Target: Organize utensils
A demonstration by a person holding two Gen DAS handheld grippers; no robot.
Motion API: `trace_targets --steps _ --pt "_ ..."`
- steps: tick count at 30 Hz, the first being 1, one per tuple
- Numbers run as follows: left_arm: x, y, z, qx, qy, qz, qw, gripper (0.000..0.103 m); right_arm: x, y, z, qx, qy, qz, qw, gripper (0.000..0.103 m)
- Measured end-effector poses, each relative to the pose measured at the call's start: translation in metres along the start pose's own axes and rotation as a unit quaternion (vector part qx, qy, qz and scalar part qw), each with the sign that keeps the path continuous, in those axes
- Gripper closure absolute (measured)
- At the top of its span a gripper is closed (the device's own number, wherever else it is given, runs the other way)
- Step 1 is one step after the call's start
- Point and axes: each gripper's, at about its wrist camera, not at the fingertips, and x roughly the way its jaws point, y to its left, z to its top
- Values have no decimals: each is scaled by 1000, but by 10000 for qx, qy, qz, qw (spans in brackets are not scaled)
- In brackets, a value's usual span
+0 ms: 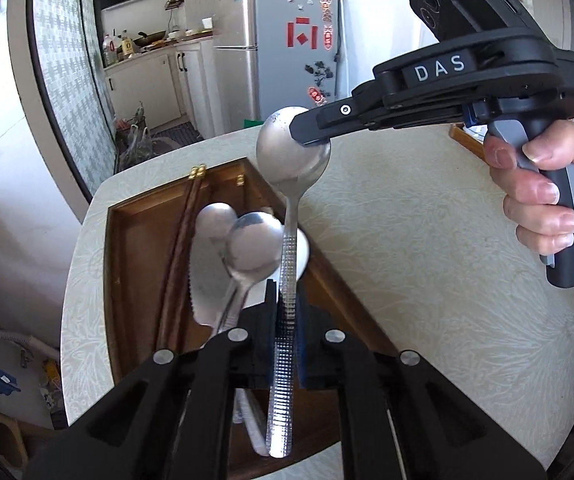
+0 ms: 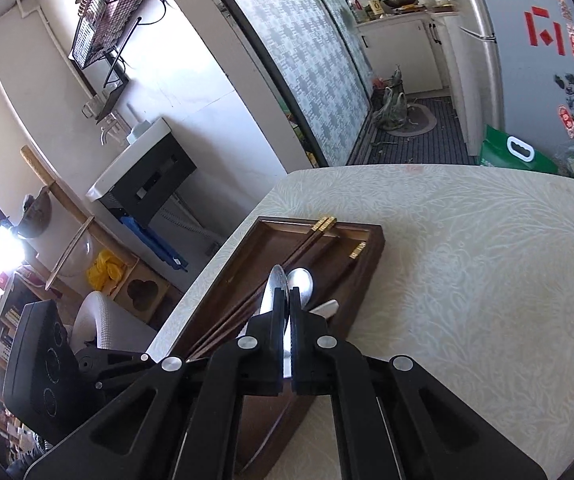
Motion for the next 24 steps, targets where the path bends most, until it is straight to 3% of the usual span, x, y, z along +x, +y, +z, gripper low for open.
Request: trace_targets --steps 5,6,8,9,11,13,14,15,17,21,24 --pt "14 21 -9 -56 120 202 9997 94 41 2 7 -39 209 -14 9998 100" --pt "16 24 -10 -70 143 230 9996 89 47 2 7 -37 242 -37 9997 100" --pt "16 27 -12 -103 137 234 9996 69 57 -3 5 -26 300 -141 9994 100" --pt "14 28 -13 -123 91 259 9995 49 61 -4 4 -27 322 -185 9993 100" --pt "8 30 -14 -146 -2 263 9995 41 65 -6 2 13 342 -213 9992 98" --pt "-2 31 -15 -164 -114 281 9994 31 65 -5 0 -17 321 -277 9991 79" --pt "-7 31 -16 -158 -186 304 9992 28 63 -4 0 -5 283 -343 9990 46" --pt "-14 30 -17 -148 -289 310 9990 26 59 -4 0 15 213 -407 9989 24" --pt "-26 25 -17 -141 -394 222 9989 25 46 -1 -1 9 -5 -454 9990 23" --pt "-47 3 -22 -199 -644 112 9977 13 11 5 -9 -105 -202 -570 9981 23" --pt "-60 -22 -31 -194 -934 60 9954 9 -23 12 -34 -347 -345 -678 9965 22"
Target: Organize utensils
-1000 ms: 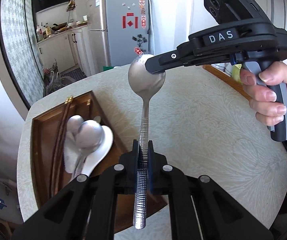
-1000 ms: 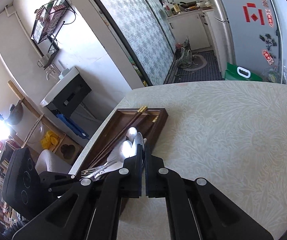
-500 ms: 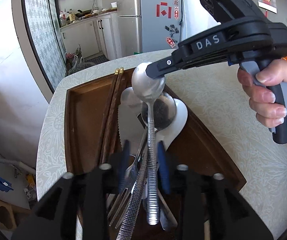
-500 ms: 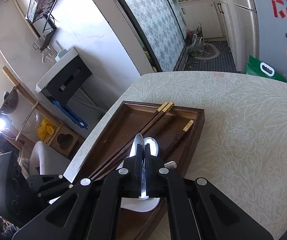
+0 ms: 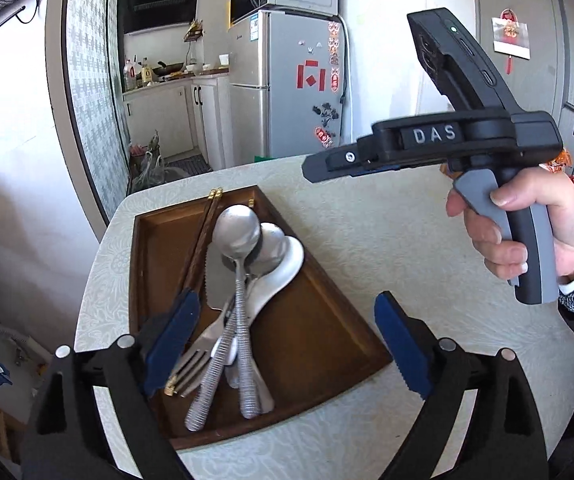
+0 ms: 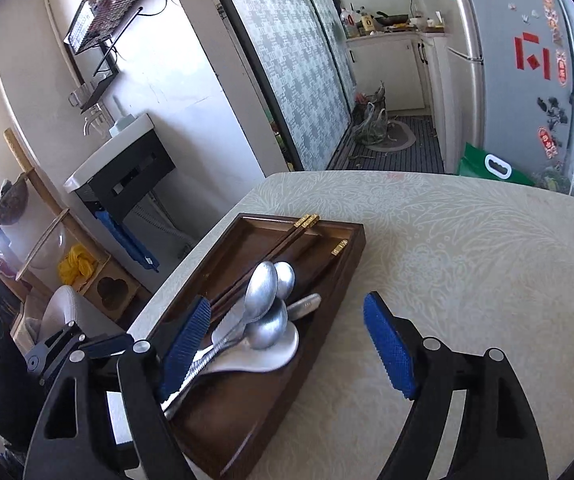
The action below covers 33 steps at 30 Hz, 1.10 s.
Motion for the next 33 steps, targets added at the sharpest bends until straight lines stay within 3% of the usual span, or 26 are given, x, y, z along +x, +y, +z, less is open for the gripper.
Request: trace_targets --steps 6,10,13,17,20,33 --pt "-20 -38 -14 139 -604 281 9977 3 -71 10 -64 -663 -718 -612 9933 11" --pt "-26 -42 -23 100 -805 549 9952 3 -107 26 -109 -1388 -1383 -1214 9731 3" --pt "-32 -39 -28 -40 -928 564 9941 3 -118 28 -133 -1341 -1619 -1498 9661 3" --pt "-34 -30 -34 -219 -948 523 9939 3 -116 26 -143 -1133 -1688 -1421 9687 3" --pt "-34 -26 -36 -150 -918 697 9932 3 -111 28 -149 -1108 -1751 -1405 9681 3" --pt "-41 -8 -42 -380 -1027 802 9907 3 -98 44 -155 -1232 -1798 -1310 9671 3"
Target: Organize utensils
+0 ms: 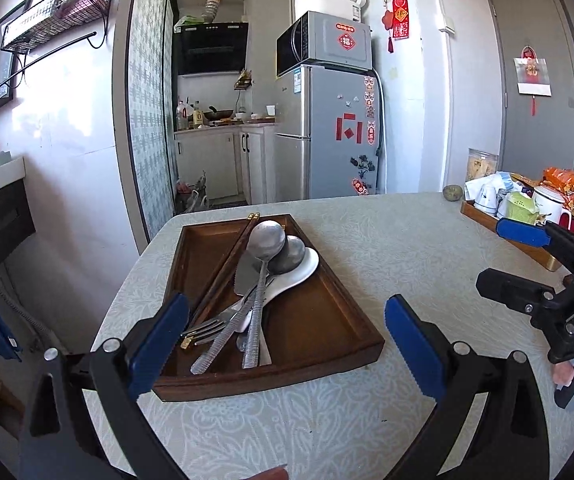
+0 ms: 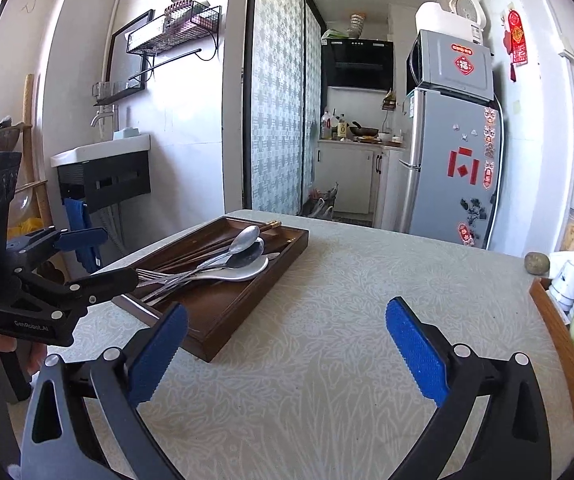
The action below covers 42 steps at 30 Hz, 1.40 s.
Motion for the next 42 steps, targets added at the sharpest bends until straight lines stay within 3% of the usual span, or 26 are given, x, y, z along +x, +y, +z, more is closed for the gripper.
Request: trace_targets --steps 12,42 --pt "-11 -2 -1 52 -278 12 9996 3 -6 1 -1 6 -110 24 9999 3" --pt "-10 4 -2 20 -216 -59 9997 3 -5 0 -2 20 -75 39 10000 3"
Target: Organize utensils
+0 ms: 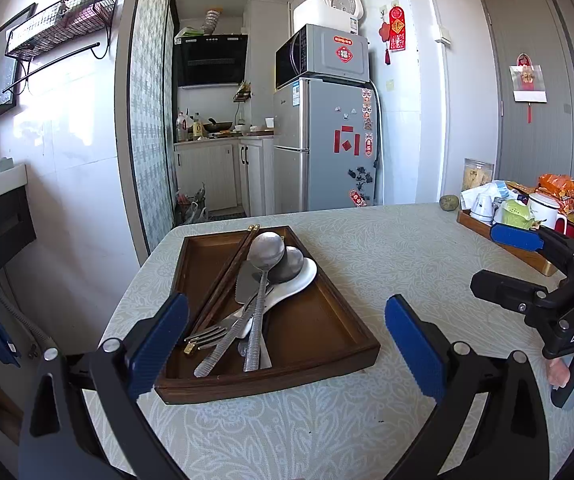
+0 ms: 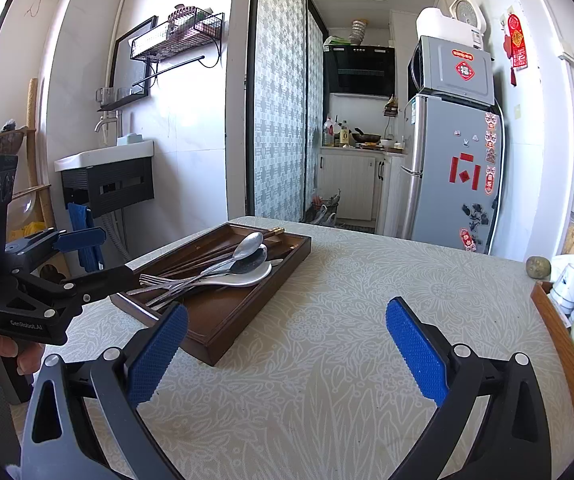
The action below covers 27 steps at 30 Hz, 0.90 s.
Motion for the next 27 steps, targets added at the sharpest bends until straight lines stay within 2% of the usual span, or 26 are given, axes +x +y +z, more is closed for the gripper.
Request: trace_targets --steps 27 --pt "-1 0 1 -15 -30 37 10000 3 0 0 -1 0 -7 -1 10000 3"
